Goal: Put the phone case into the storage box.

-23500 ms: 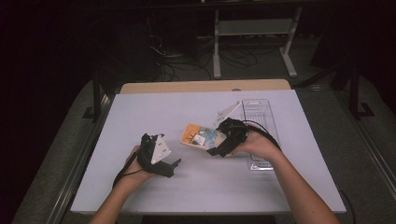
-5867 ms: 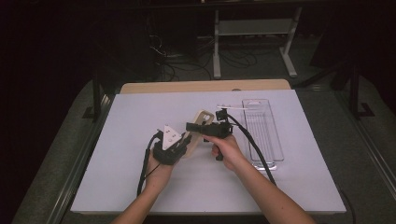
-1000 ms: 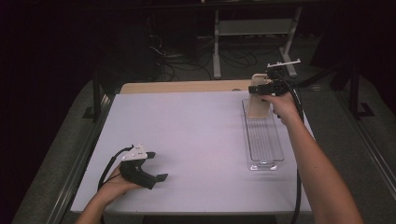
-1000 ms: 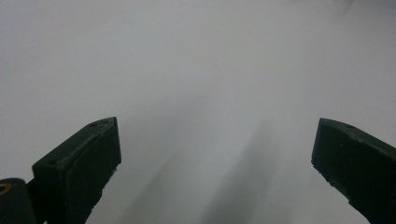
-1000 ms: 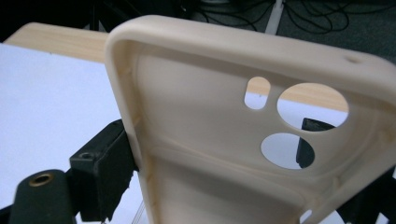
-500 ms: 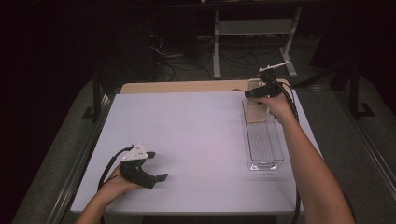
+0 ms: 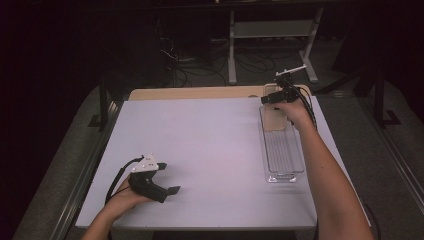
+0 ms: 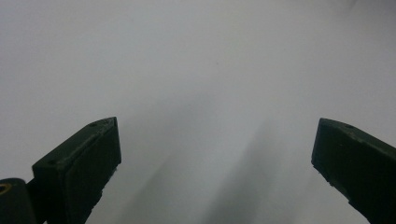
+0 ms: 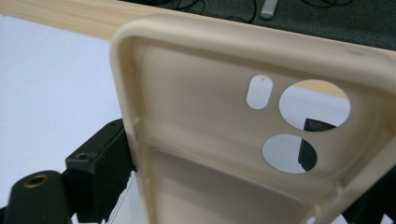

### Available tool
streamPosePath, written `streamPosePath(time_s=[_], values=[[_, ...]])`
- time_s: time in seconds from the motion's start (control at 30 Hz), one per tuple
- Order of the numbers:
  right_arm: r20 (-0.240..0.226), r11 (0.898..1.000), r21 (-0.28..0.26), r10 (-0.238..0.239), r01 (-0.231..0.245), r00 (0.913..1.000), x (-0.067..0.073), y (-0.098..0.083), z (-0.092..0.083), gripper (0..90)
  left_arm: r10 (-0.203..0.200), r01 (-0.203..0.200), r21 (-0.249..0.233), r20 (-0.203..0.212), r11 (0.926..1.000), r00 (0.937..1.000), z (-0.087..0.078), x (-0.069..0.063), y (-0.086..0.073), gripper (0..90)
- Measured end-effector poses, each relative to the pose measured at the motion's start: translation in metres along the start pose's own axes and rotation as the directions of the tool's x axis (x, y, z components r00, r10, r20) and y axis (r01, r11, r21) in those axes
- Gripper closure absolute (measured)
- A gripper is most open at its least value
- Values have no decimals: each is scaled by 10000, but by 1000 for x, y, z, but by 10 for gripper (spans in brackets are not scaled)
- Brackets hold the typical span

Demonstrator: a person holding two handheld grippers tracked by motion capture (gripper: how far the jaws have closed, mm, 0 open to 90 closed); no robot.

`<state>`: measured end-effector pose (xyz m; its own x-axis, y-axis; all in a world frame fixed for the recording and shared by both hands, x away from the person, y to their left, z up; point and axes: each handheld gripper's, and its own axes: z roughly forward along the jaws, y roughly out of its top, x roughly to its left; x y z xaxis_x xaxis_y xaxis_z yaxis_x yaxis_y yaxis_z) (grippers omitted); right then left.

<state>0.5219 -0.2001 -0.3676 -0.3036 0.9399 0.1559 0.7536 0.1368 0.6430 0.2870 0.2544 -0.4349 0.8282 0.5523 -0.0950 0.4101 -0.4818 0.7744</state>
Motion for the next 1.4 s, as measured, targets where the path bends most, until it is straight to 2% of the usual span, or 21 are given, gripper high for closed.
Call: streamPosePath(time_s=[0.17,0.37,0.57,0.63,0.87,1.1,1.2,1.23,1.4], values=[[82,9999,93,79,-80,9999,-2,1,7,113,-44,44,-12,54,10000,10000,0,-1,0,11],[-27,9993,241,286,-285,9996,-4,-1,13,104,-14,14,-9,48,10000,10000,0,-1,-1,10],[-185,9992,51,403,-402,9990,-6,-1,10,87,4,-4,-14,31,10000,10000,1,1,0,10],[-276,9991,-66,424,-426,9987,-7,0,8,77,-124,124,-111,4,9999,9999,1,2,0,11],[-375,9988,-276,399,-410,9985,-12,-2,-3,42,47,-48,-49,-134,10000,9999,-1,3,2,11],[-693,9973,-638,317,-361,9971,-13,-6,-25,32,-150,147,-159,-196,9998,9997,-2,4,2,11],[-830,9952,-977,-111,29,9965,-12,-12,-33,32,-156,152,-205,-199,9997,9997,-1,4,4,11],[-935,9956,-934,-47,-41,9956,-9,-14,-36,32,-54,51,-151,-201,9999,9998,-1,4,4,11],[-1196,9930,-1127,-487,351,9916,-2,-25,-46,31,-83,81,-205,-117,9998,9999,0,3,4,10]])
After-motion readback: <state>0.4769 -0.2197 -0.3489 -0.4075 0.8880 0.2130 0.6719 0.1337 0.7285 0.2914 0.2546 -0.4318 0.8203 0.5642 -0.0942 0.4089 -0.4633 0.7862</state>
